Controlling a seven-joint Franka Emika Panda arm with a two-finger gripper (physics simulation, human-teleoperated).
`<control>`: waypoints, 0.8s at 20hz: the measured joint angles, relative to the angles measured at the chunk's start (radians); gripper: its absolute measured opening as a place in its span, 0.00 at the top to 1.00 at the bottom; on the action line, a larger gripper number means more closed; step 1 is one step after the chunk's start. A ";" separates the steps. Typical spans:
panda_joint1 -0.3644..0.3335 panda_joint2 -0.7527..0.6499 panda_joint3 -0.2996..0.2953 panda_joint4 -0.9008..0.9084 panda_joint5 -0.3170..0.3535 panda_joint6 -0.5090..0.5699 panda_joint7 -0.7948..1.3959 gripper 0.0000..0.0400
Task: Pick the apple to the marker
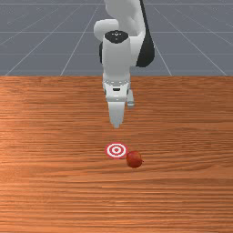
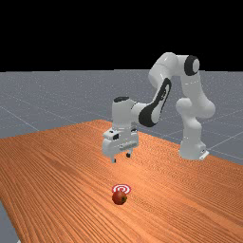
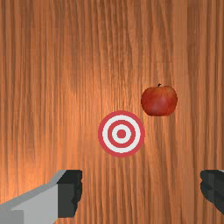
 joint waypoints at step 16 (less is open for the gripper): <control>0.131 -0.079 -0.197 0.046 0.084 -0.383 1.497 1.00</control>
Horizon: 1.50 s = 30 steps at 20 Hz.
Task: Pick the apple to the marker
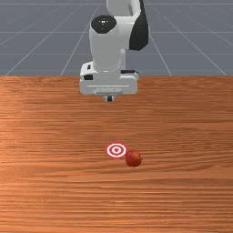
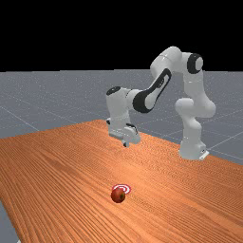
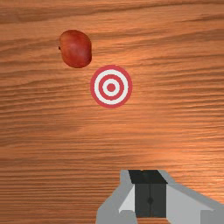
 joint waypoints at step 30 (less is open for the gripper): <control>0.085 0.247 0.075 0.174 0.031 0.297 0.097 0.01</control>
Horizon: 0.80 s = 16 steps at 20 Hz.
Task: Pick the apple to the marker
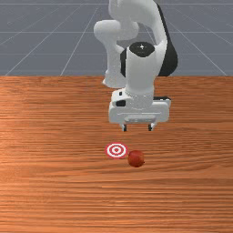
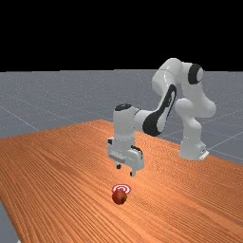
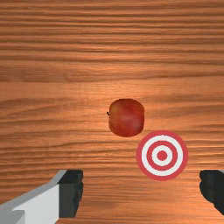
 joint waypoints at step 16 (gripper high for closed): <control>-0.021 0.277 -0.004 0.179 0.033 0.033 0.068 0.28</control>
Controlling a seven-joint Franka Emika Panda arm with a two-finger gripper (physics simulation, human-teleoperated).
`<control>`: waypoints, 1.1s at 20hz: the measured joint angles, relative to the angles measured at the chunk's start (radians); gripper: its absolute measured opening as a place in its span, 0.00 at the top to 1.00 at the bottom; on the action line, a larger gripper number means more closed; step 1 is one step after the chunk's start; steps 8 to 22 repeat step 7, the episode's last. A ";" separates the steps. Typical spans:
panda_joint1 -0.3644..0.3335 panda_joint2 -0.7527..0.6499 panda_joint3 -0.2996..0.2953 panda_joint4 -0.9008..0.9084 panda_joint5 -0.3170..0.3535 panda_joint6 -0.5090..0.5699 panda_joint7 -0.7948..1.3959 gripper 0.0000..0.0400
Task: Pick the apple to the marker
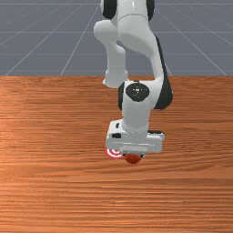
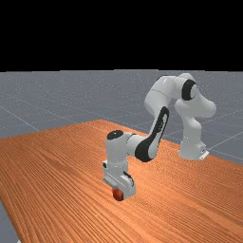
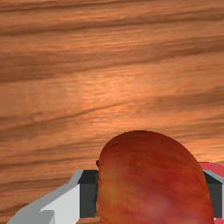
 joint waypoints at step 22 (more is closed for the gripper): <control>-0.012 -0.081 -0.031 -0.181 -0.006 0.111 -0.013 0.28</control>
